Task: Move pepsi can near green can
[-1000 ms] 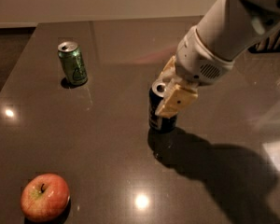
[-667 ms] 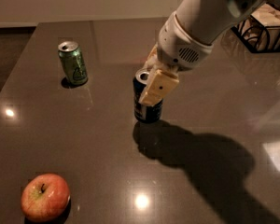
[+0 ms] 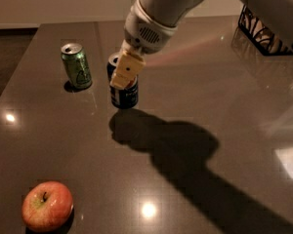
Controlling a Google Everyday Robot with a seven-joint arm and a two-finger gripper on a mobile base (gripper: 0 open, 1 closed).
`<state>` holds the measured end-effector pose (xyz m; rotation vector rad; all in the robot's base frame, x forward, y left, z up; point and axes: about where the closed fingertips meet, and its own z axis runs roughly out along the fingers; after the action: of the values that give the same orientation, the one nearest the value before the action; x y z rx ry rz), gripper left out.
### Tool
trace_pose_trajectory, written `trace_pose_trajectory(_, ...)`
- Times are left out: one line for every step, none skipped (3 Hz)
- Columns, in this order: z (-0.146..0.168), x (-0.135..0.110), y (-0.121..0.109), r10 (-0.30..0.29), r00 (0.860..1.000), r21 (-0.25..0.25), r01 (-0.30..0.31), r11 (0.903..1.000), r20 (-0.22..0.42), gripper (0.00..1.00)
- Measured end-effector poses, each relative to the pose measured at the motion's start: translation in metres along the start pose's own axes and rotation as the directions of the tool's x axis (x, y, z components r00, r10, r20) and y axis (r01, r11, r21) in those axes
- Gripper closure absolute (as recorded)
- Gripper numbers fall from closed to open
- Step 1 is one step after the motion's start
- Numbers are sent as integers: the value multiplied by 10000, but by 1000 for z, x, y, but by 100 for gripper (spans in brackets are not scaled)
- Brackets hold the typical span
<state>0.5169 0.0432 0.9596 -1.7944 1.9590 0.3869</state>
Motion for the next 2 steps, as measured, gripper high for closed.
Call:
trace_pose_trajectory(19,-20,-16,452,9990,332,-450,9984,-48,100)
trace_pose_trajectory(36,-29,-28,878,9961,609,-869,9944,-120,100)
